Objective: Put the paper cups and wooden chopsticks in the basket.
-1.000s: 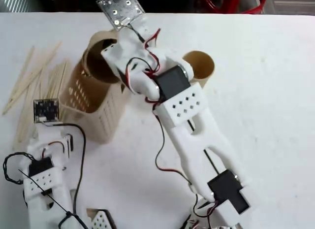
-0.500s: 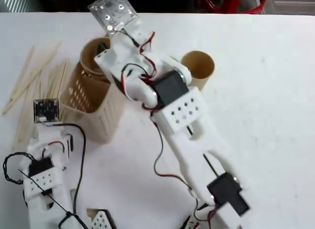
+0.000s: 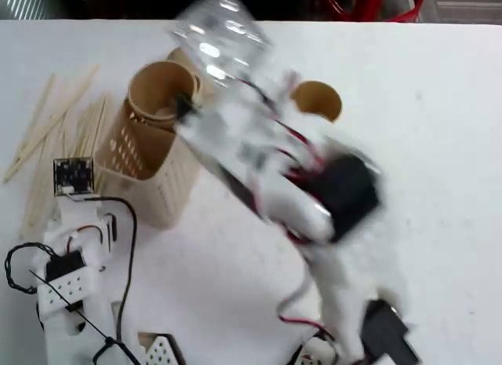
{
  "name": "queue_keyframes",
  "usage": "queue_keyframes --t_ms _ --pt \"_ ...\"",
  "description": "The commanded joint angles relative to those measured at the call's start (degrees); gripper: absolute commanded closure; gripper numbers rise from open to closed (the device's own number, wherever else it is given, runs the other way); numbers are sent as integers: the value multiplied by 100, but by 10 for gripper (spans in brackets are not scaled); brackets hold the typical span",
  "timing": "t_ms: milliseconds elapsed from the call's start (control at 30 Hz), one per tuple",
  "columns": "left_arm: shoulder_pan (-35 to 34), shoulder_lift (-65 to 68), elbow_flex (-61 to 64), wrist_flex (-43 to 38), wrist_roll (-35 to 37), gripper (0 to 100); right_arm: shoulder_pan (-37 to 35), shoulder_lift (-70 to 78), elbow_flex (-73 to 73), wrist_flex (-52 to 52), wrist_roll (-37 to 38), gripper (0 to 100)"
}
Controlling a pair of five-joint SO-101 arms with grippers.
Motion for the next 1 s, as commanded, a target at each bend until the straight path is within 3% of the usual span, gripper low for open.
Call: queue_keyframes --t_ms 0,167,300,400,667,967 --pt "75 -127 0 -114 -70 806 330 -954 -123 699 44 825" --pt "75 -127 0 -114 -70 807 1895 -1982 1442 655 1301 825" --pt "75 -127 0 -114 -70 806 3231 -1675 3112 171 1495 822" --pt "75 -127 0 -114 -70 806 3767 -901 3719 -664 1486 817" --pt "75 -127 0 -114 -70 806 4101 1341 3437 -2255 316 708" --pt "75 -119 0 -114 -70 807 4075 3037 1538 -1771 26 706"
